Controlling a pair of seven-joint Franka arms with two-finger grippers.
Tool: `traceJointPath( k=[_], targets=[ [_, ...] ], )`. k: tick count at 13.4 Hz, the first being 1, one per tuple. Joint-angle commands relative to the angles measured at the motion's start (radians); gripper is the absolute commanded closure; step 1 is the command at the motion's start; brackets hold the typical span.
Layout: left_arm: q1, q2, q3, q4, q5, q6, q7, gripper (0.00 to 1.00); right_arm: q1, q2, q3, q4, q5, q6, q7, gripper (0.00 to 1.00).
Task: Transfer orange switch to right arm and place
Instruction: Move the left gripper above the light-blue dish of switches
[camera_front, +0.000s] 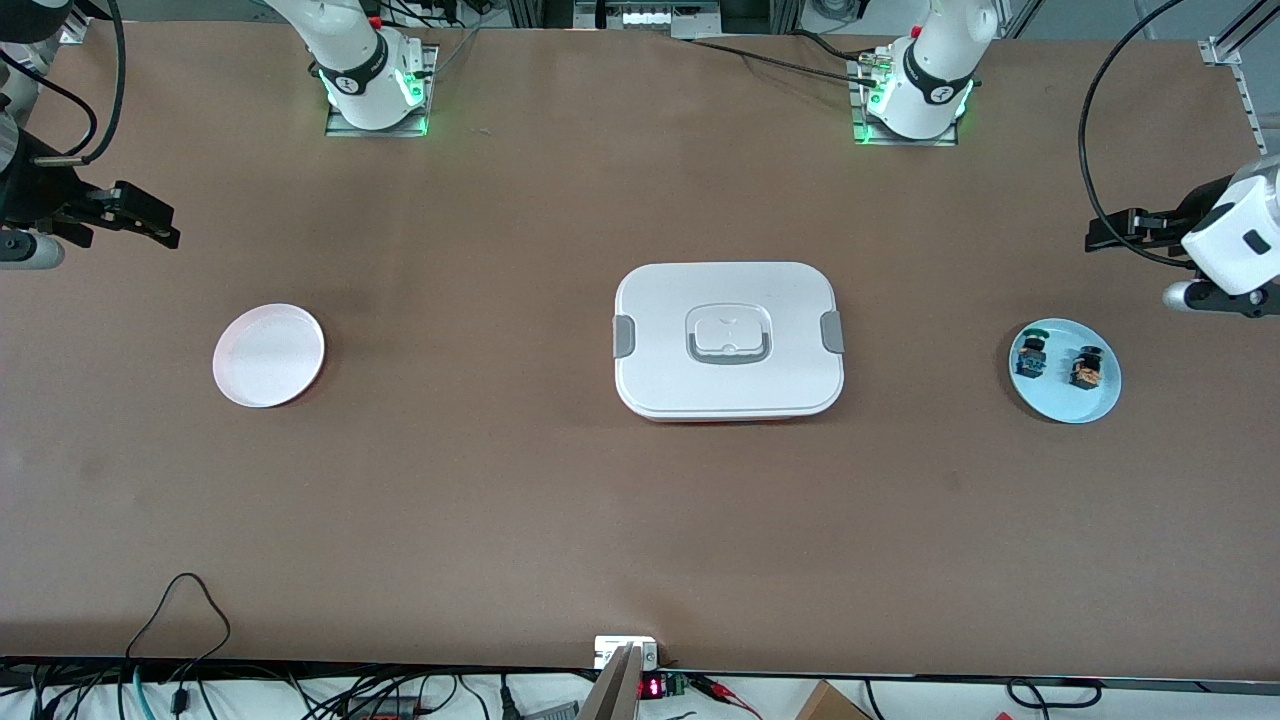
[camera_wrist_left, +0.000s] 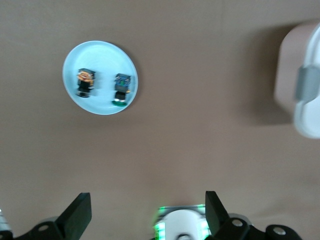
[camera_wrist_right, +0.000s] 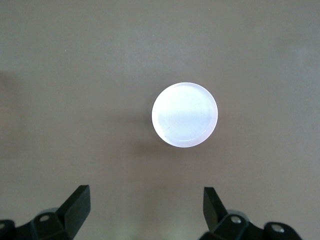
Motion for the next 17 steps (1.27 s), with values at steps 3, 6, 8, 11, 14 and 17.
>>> traceJointPath(
  k=[3,6,8,11,14,17],
  targets=[
    [0.115,0.057,-0.001,-0.105,0.05,0.198,0.535,0.0,-0.001,0.006,0.002,0.029,0.016,-0.011,-0.003,0.0],
    [0.175,0.154,-0.001,-0.119,0.113,0.339,0.948,0.0,0.002,0.006,0.003,0.035,0.015,-0.016,-0.006,0.0],
    [0.227,0.205,-0.001,-0.147,0.125,0.405,1.16,0.0,0.0,0.006,0.003,0.035,0.016,-0.017,-0.006,0.0],
    [0.31,0.269,-0.007,-0.231,0.124,0.604,1.431,0.0,0.0,0.008,0.003,0.035,0.016,-0.017,-0.005,0.0],
    [0.364,0.328,-0.021,-0.274,0.11,0.749,1.643,0.0,0.0,0.008,0.002,0.035,0.016,-0.017,-0.003,0.0],
    [0.397,0.381,-0.07,-0.276,0.059,0.806,1.832,0.0,0.0,0.009,0.003,0.035,0.016,-0.014,-0.003,0.0]
  ],
)
